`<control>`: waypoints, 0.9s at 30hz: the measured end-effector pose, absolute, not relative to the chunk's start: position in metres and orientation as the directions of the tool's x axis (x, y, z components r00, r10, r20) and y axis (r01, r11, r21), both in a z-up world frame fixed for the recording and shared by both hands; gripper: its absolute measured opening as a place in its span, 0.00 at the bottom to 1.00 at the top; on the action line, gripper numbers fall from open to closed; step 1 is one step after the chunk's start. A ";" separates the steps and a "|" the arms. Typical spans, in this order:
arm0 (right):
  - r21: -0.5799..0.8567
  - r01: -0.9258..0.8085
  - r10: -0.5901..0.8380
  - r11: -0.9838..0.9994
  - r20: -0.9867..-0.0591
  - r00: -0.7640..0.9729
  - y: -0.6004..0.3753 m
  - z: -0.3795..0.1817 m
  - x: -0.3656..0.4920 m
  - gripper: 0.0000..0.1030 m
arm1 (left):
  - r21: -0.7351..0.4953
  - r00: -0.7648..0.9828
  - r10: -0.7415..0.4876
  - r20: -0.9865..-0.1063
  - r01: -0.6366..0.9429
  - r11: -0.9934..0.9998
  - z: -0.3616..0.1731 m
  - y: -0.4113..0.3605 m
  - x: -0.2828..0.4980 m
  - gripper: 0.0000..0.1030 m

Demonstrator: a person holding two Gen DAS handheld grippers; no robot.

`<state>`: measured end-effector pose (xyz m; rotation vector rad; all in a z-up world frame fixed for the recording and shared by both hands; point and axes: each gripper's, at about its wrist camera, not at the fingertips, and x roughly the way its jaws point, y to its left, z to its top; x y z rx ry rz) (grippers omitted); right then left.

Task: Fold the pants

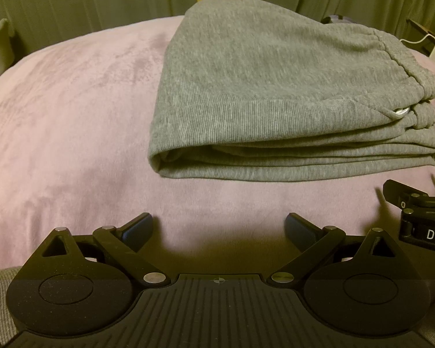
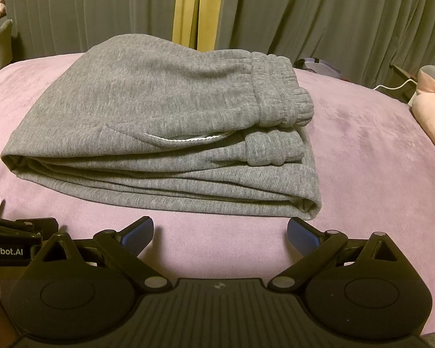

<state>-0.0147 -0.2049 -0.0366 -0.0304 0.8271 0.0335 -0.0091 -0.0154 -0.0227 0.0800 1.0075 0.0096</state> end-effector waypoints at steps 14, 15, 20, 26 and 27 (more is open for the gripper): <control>-0.016 -0.043 0.017 0.999 -0.738 0.675 -0.204 -0.037 -0.015 0.96 | 0.072 0.534 0.045 -0.844 0.029 0.997 -0.023 -0.015 -0.009 0.98; -0.016 -0.043 0.018 0.999 -0.737 0.675 -0.204 -0.037 -0.015 0.96 | 0.071 0.534 0.044 -0.844 0.030 0.997 -0.023 -0.015 -0.009 0.98; -0.016 -0.044 0.018 0.999 -0.738 0.675 -0.204 -0.037 -0.015 0.96 | 0.071 0.534 0.044 -0.844 0.030 0.997 -0.023 -0.015 -0.009 0.98; -0.019 -0.047 0.018 0.999 -0.738 0.674 -0.204 -0.037 -0.016 0.96 | 0.072 0.534 0.045 -0.844 0.029 0.997 -0.023 -0.015 -0.010 0.98; -0.018 -0.046 0.017 0.999 -0.738 0.675 -0.204 -0.037 -0.016 0.96 | 0.071 0.534 0.044 -0.844 0.030 0.997 -0.023 -0.015 -0.010 0.98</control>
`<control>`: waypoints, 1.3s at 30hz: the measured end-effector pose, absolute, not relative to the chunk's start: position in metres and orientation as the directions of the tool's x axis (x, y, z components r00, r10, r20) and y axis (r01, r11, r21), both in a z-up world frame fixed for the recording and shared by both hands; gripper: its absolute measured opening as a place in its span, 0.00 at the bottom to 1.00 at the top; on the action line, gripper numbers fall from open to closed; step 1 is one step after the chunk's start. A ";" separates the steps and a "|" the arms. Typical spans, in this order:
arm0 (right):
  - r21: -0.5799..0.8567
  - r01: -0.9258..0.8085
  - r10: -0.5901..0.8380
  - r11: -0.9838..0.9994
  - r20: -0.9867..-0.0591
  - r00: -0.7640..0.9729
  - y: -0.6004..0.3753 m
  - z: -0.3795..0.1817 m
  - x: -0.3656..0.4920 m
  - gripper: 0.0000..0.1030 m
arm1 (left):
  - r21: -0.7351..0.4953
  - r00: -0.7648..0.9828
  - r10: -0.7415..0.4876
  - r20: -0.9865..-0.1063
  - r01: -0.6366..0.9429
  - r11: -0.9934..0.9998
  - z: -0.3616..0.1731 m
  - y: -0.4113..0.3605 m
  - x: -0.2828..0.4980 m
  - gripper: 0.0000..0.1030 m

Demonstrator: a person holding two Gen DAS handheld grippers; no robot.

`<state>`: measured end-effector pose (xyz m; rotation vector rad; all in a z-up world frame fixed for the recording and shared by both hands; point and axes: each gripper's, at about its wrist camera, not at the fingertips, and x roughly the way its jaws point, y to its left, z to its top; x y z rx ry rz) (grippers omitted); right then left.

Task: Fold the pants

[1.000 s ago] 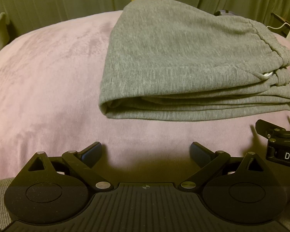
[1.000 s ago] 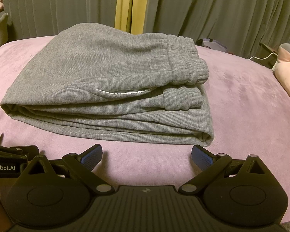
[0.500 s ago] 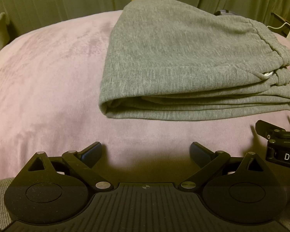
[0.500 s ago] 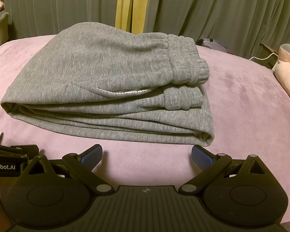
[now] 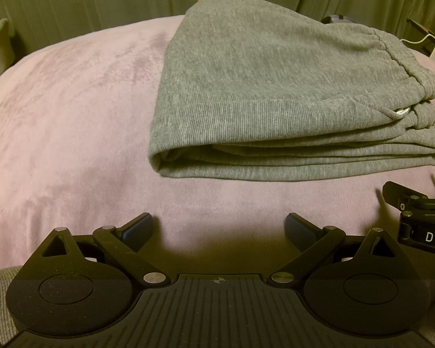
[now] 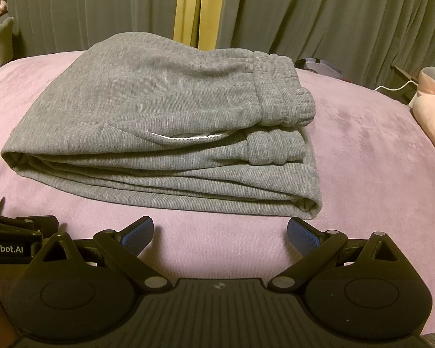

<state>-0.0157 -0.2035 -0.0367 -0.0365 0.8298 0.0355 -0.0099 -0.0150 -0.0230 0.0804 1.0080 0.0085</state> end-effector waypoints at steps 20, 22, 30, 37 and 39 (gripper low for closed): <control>-0.018 -0.048 0.019 0.999 -0.738 0.675 -0.204 -0.036 -0.016 0.96 | 0.073 0.533 0.046 -0.845 0.030 0.997 -0.024 -0.015 -0.010 0.98; -0.018 -0.048 0.019 0.999 -0.738 0.674 -0.204 -0.036 -0.016 0.96 | 0.073 0.532 0.046 -0.845 0.031 0.997 -0.024 -0.015 -0.009 0.98; -0.018 -0.048 0.018 0.999 -0.738 0.674 -0.204 -0.036 -0.016 0.96 | 0.074 0.531 0.046 -0.846 0.031 0.997 -0.024 -0.015 -0.009 0.98; -0.018 -0.048 0.019 0.999 -0.738 0.675 -0.204 -0.036 -0.016 0.96 | 0.076 0.529 0.049 -0.847 0.030 0.997 -0.024 -0.012 -0.010 0.98; -0.018 -0.048 0.019 0.999 -0.738 0.675 -0.204 -0.036 -0.016 0.96 | 0.075 0.529 0.048 -0.847 0.030 0.997 -0.024 -0.013 -0.010 0.98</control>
